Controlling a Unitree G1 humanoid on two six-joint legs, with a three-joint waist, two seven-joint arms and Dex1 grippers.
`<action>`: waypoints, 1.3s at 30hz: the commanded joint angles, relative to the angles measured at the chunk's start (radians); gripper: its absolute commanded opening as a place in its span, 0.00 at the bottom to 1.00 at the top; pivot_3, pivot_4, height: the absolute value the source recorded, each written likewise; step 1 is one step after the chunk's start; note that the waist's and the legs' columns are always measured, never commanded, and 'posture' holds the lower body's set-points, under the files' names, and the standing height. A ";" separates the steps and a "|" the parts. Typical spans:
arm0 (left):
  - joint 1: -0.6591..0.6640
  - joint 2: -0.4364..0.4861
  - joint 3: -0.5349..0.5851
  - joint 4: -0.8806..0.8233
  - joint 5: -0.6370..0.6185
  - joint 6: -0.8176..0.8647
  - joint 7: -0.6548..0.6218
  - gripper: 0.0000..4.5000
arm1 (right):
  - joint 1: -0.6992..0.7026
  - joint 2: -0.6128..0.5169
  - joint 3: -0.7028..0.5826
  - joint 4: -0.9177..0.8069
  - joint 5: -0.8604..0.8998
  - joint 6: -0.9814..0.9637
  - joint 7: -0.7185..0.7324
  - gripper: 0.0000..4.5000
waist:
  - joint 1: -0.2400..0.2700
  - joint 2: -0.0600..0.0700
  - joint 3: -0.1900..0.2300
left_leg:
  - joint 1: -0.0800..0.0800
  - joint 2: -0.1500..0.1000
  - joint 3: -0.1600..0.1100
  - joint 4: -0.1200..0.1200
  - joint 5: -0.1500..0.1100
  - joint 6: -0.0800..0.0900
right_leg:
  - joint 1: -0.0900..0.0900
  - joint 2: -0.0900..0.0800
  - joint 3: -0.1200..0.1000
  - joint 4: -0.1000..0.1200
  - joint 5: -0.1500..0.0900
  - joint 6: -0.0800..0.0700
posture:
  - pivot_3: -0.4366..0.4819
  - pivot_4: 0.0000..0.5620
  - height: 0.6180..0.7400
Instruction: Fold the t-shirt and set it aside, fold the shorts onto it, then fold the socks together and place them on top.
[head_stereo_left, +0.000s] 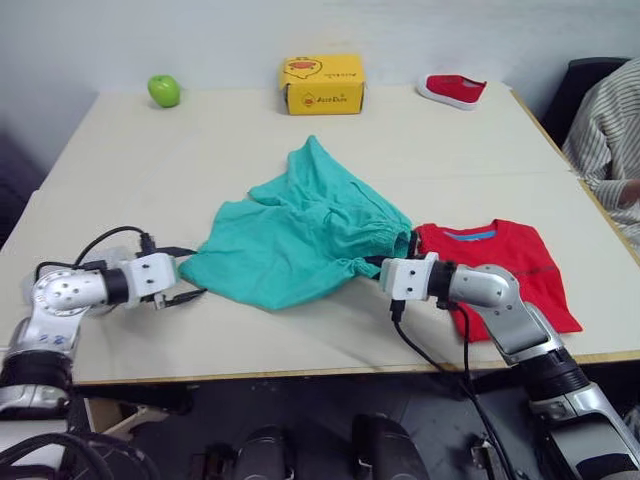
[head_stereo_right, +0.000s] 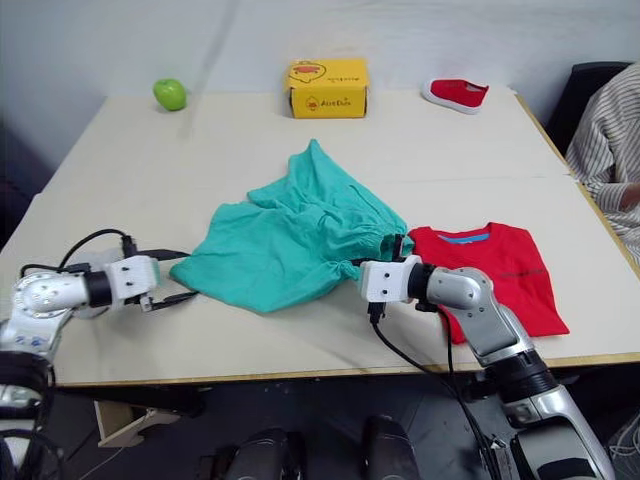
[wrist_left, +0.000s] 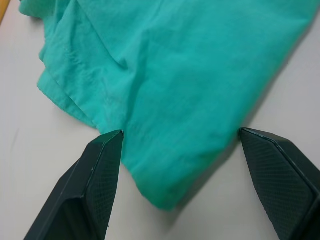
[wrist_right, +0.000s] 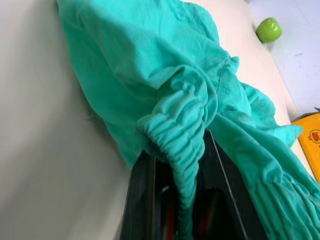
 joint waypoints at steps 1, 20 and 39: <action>-0.050 -0.072 -0.102 0.125 0.118 -0.013 0.047 0.85 | -0.022 0.028 -0.061 -0.064 0.075 0.077 -0.015 0.01 | 0.010 0.002 -0.001 | 0.000 0.000 0.000 0.000 0.000 0.000 | 0.001 0.000 0.000 0.000 0.000 0.000 | 0.48 0.27 1.00; -0.238 -0.166 -0.164 0.390 0.196 -0.076 0.139 0.43 | -0.043 0.123 -0.185 -0.210 0.240 0.447 -0.103 0.00 | 0.021 0.005 -0.004 | 0.000 -0.008 -0.001 0.000 -0.004 0.010 | 0.004 -0.006 0.001 -0.005 0.003 0.005 | 0.48 0.27 1.00; 0.086 0.065 0.087 -0.247 -0.319 0.485 -0.466 0.00 | 0.067 0.043 -0.138 -0.065 0.258 0.075 0.156 0.00 | -0.065 -0.002 0.001 | -0.002 0.004 0.006 -0.006 -0.005 -0.003 | -0.004 0.008 0.000 -0.005 0.001 0.001 | 0.48 0.27 1.00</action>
